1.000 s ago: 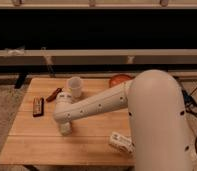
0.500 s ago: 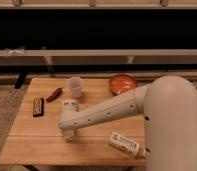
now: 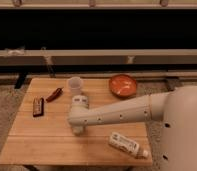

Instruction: Wipe the white sponge on the table

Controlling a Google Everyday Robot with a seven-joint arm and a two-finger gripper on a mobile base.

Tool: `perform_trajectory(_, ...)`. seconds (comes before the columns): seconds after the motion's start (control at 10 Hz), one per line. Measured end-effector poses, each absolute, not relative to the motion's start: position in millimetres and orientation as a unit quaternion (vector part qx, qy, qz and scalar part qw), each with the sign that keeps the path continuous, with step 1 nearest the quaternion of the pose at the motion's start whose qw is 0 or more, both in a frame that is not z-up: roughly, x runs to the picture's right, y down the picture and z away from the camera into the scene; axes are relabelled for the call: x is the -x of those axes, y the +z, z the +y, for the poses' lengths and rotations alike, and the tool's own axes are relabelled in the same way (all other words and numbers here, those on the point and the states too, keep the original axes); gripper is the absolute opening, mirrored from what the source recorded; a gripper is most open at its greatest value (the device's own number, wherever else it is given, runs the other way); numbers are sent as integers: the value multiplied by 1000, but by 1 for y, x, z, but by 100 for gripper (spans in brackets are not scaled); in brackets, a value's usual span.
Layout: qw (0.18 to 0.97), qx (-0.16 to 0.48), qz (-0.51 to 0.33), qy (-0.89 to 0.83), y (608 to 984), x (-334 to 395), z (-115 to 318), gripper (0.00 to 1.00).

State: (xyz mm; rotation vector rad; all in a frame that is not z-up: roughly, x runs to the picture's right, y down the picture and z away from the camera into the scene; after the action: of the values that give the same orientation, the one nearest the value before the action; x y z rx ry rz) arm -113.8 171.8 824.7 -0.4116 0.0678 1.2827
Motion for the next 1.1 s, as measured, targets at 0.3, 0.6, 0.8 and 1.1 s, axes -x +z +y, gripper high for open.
perform_trajectory(0.3, 783, 172, 36, 597, 844, 115, 146, 0)
perform_trajectory(0.6, 793, 165, 38, 586, 867, 146, 130, 0)
perform_trajectory(0.8, 802, 168, 39, 572, 873, 161, 130, 0)
perform_trajectory(1.1, 820, 183, 25, 541, 858, 190, 150, 0)
